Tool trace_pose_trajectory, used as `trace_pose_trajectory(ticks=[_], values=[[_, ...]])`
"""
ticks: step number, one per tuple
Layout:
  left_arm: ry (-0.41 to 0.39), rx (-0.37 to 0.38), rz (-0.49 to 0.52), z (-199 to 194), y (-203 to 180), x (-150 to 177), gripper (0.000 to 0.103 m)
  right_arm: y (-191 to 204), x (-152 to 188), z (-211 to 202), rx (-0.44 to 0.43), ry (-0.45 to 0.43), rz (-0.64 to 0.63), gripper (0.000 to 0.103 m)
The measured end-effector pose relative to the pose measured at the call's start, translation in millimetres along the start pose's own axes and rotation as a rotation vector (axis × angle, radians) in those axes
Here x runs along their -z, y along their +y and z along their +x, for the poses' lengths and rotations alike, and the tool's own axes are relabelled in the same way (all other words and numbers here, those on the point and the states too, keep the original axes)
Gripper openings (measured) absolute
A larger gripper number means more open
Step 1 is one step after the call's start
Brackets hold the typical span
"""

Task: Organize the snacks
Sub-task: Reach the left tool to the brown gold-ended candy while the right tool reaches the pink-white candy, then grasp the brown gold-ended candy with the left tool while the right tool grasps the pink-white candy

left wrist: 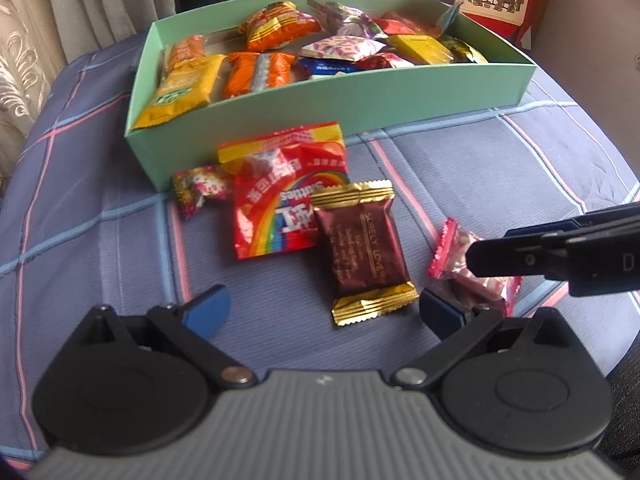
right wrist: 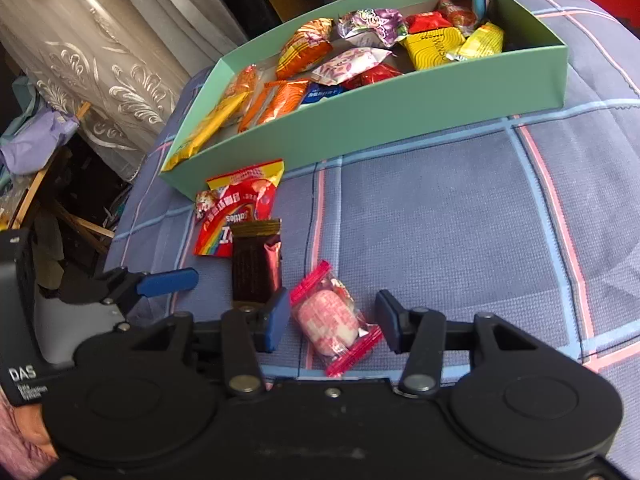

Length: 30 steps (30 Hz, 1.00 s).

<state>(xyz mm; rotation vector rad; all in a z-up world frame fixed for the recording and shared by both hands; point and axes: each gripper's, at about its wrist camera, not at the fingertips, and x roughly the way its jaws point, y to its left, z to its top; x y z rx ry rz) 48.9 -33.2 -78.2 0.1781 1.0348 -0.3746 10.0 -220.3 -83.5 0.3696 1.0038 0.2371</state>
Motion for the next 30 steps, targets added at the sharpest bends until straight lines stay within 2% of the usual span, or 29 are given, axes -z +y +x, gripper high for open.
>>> trace_pose_trajectory(ticks=[3,8,13,15,18,22,25,27,29,30], values=[[0.003,-0.001,-0.027,-2,13,1,0.103,10,2,4,-0.001,0.016,-0.044,0.049],[-0.008,0.0,-0.063,-8,27,4,0.103,26,6,9,0.054,0.01,-0.142,0.049],[-0.003,-0.007,-0.066,-8,23,3,0.103,34,14,7,0.1,0.0,-0.237,0.046],[-0.013,-0.002,-0.071,-9,20,1,0.103,33,15,6,0.133,-0.01,-0.257,0.035],[-0.025,0.012,-0.091,-9,18,-4,0.1,22,15,1,0.166,-0.029,-0.219,0.034],[-0.018,0.03,-0.101,-3,11,-10,0.085,6,14,-6,0.156,-0.037,-0.155,0.034],[-0.032,0.02,-0.083,-1,3,-10,0.084,8,18,-5,0.161,-0.046,-0.164,0.036],[-0.05,0.003,-0.066,-2,-1,-9,0.075,13,20,-3,0.176,-0.054,-0.186,0.038],[-0.07,-0.028,-0.042,-3,-3,-7,0.049,17,23,-1,0.196,-0.062,-0.213,0.038],[-0.077,-0.04,-0.038,-4,-3,-7,0.042,19,24,0,0.206,-0.066,-0.226,0.038]])
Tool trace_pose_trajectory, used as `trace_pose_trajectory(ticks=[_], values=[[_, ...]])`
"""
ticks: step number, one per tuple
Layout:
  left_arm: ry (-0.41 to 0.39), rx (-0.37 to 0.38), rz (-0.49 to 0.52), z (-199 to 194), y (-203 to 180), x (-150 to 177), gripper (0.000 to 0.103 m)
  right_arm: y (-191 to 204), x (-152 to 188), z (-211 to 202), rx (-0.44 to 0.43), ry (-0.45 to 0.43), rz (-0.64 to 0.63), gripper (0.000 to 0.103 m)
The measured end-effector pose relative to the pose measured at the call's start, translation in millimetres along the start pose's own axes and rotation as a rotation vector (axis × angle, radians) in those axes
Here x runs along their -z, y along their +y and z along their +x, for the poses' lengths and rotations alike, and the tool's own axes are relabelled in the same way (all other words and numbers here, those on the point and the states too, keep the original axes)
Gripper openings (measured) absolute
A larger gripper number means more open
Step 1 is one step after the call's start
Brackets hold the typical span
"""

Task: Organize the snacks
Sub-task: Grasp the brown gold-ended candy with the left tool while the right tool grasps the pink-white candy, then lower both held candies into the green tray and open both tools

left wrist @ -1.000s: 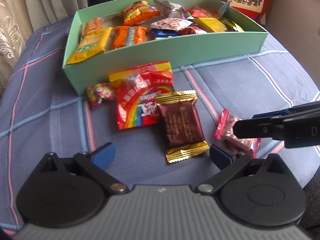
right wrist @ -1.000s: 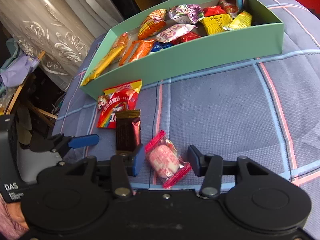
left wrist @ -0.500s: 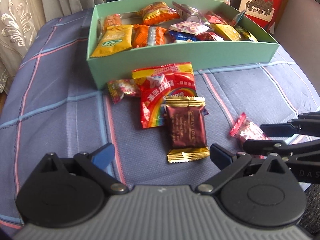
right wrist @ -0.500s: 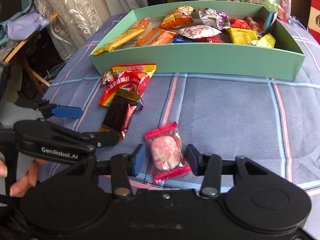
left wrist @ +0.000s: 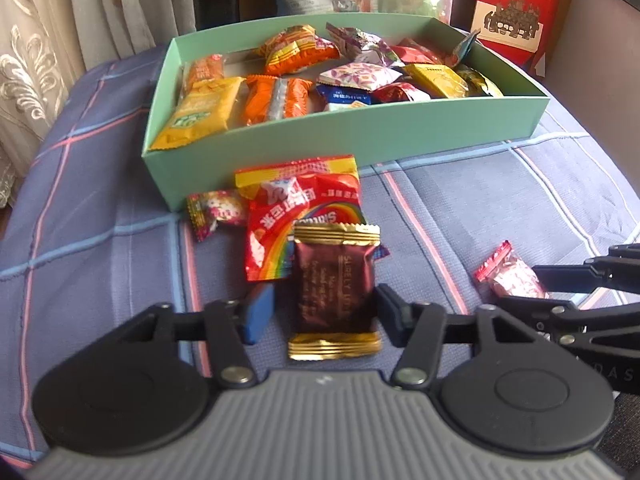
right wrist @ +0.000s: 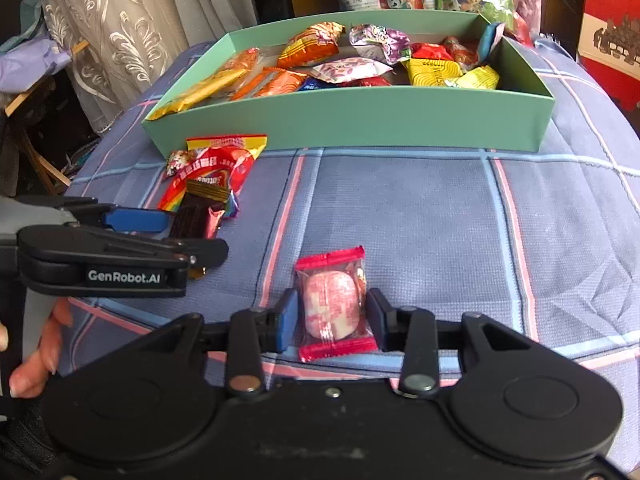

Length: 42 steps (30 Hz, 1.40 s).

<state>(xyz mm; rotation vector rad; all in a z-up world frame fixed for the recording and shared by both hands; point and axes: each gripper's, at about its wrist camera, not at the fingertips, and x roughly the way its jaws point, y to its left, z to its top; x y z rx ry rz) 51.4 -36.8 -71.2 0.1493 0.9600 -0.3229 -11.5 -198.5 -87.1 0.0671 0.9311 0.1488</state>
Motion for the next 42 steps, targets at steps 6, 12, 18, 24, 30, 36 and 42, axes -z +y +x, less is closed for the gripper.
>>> trace_pose_trajectory(ticks=[6,12,18,24,30,36,42], values=[[0.007,0.028,-0.04,-8,15,1,0.037,-7,-3,-4,-0.001,0.0,0.038,0.031],[-0.043,0.088,-0.048,-35,22,-9,0.037,-25,-21,-20,-0.055,-0.041,0.147,0.031],[-0.124,0.092,-0.032,-48,24,-56,0.037,-36,-62,-35,-0.117,-0.115,0.219,0.031],[-0.151,0.084,-0.032,-33,25,-116,0.037,-51,-113,-34,-0.148,-0.17,0.289,0.031],[-0.141,0.079,-0.036,-11,26,-155,0.037,-64,-148,-11,-0.167,-0.156,0.349,0.031],[-0.106,0.076,-0.02,11,27,-167,0.037,-68,-168,18,-0.181,-0.118,0.355,0.031],[-0.07,0.082,-0.01,29,25,-169,0.038,-73,-172,37,-0.187,-0.091,0.373,0.032]])
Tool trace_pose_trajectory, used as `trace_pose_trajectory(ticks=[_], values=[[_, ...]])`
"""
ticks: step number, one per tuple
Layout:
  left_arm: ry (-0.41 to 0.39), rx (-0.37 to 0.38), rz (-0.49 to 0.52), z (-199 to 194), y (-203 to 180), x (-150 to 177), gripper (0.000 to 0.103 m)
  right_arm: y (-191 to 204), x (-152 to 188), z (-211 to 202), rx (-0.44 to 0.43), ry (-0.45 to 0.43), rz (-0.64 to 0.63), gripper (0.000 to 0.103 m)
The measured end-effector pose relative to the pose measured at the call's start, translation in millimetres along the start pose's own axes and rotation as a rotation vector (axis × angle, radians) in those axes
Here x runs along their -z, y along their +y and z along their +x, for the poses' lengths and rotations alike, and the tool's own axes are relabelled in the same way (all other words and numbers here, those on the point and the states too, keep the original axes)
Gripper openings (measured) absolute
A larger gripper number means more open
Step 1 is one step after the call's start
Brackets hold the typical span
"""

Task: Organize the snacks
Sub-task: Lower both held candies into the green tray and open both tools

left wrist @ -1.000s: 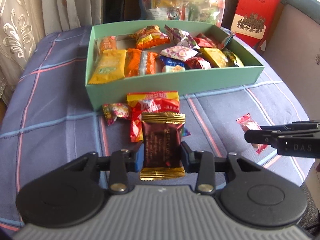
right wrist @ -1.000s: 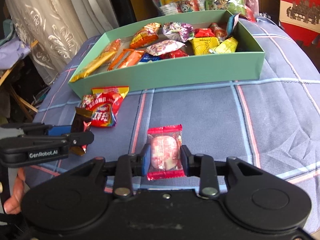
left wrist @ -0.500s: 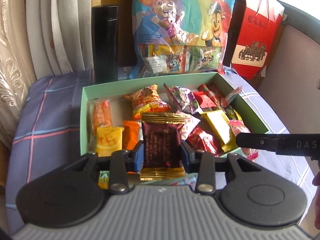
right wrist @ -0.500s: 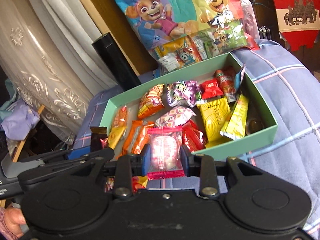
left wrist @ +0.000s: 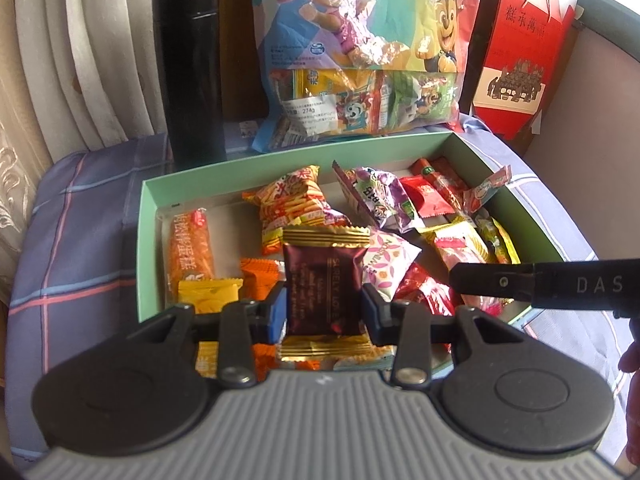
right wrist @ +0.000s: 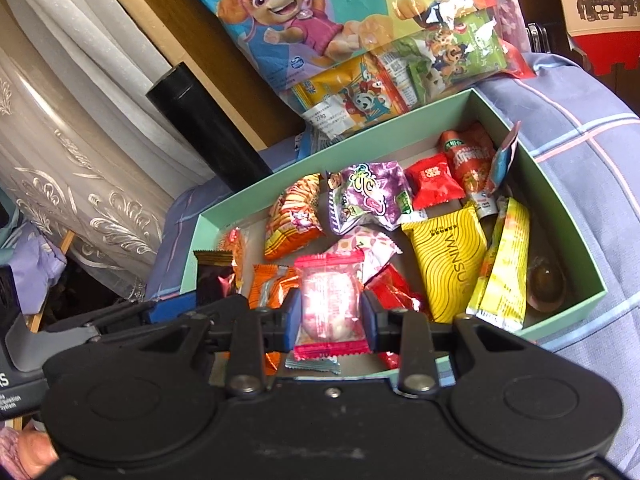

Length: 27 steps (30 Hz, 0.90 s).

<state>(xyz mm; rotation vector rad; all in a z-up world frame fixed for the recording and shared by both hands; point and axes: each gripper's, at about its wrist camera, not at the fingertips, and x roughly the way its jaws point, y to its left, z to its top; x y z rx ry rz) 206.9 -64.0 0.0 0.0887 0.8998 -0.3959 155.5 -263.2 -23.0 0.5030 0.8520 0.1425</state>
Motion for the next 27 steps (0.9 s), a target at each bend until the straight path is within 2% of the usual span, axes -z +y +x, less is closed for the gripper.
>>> trace_pose_trajectory(ticks=[2,3,4,5,6,7,8,12,27], values=[[0.008,-0.001,0.002,4,0,1,0.04,-1,-1,2,0.0,0.002,0.001,0.033],[0.006,-0.009,0.004,5,-1,2,0.042,-1,0,2,0.0,0.001,-0.002,0.038],[0.001,-0.015,0.011,5,-2,3,0.053,-1,-1,1,0.002,-0.001,-0.003,0.044],[-0.008,-0.022,0.02,2,-4,4,0.08,-1,-1,-1,0.006,-0.007,0.0,0.066],[-0.023,-0.035,0.024,0,-6,5,0.096,-1,-2,-5,0.012,-0.021,0.006,0.094],[-0.049,-0.058,0.029,-4,-8,6,0.103,-1,-1,-9,0.016,-0.044,0.011,0.102],[-0.063,-0.075,0.04,-7,-10,7,0.103,-1,-1,-13,0.021,-0.065,0.009,0.103],[-0.041,-0.071,0.05,-11,-12,8,0.103,-1,-2,-21,0.043,-0.076,0.01,0.103],[-0.057,-0.067,0.03,-53,-12,33,0.103,18,23,-55,0.082,-0.079,-0.036,0.103]])
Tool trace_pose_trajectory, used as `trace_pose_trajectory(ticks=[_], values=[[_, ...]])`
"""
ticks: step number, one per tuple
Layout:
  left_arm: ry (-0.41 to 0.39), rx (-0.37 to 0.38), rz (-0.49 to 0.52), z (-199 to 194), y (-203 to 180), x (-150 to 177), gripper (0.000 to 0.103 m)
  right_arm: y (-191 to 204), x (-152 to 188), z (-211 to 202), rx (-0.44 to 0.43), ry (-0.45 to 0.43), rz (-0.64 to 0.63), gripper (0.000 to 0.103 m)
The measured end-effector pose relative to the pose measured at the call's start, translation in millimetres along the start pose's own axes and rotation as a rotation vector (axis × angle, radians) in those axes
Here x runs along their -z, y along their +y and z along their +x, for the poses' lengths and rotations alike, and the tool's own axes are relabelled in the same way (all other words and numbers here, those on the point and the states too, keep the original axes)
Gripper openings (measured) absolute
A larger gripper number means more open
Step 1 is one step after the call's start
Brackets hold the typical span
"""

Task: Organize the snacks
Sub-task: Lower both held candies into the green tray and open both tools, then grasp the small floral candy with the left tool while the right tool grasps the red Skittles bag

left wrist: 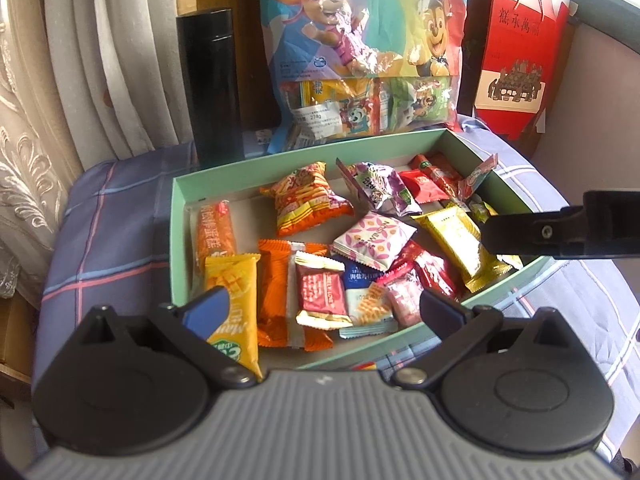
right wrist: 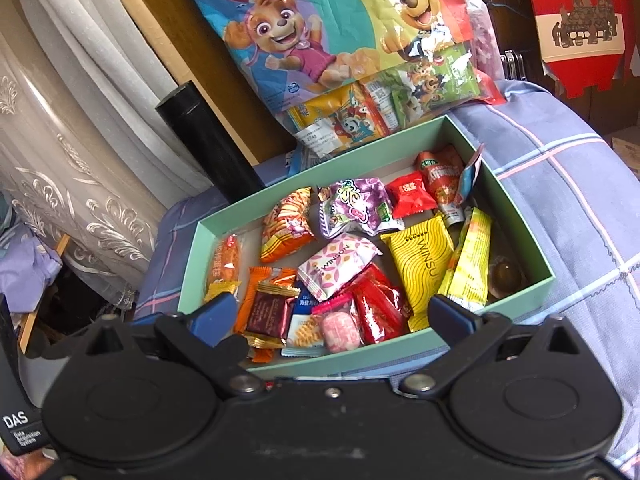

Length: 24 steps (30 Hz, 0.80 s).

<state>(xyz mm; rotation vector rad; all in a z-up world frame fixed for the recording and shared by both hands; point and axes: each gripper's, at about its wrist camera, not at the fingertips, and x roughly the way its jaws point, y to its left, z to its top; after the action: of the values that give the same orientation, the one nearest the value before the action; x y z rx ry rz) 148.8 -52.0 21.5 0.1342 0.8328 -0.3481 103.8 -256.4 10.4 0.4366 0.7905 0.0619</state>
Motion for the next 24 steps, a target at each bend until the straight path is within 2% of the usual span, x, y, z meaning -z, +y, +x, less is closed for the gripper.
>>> trace_pose_trajectory(ticks=[5,10,16,24], values=[[-0.003,-0.014,-0.022,-17,14,19,0.103,9,14,-12,0.012,-0.008,-0.032,0.103],[0.03,-0.055,-0.081,-20,43,46,0.103,15,34,-9,0.012,0.047,-0.04,0.103],[0.083,-0.125,-0.119,-9,70,79,0.103,27,58,5,-0.014,0.117,-0.048,0.103],[0.136,-0.119,-0.131,11,85,107,0.103,54,80,40,-0.017,0.19,-0.075,0.103]])
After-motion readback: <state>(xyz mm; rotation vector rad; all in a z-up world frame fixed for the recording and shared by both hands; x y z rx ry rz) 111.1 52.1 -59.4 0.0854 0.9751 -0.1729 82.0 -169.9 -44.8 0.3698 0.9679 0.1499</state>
